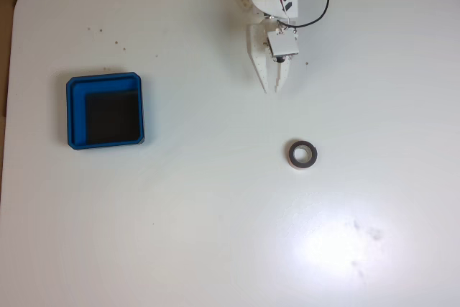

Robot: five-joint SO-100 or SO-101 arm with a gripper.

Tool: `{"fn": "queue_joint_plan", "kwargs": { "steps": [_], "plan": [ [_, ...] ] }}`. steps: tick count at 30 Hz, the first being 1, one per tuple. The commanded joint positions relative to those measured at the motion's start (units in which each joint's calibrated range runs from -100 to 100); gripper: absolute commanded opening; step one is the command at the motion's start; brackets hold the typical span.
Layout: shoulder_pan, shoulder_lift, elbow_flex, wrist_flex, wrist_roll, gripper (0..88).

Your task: Pick the red roll and drop it in the blue box

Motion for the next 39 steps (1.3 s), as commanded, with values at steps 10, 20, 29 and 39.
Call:
{"fn": "queue_joint_plan", "kwargs": {
  "steps": [10, 20, 29, 39],
  "plan": [
    [0.3, -0.3, 0.9, -0.9, 0.3, 0.5],
    [-0.1, 6.4, -2.3, -1.4, -0.3, 0.5],
    [-0.2, 19.5, -17.3, -1.5, -0.3, 0.5],
    [-0.3, 41.7, -40.0, -1.3, -0.3, 0.5]
  ]
}}
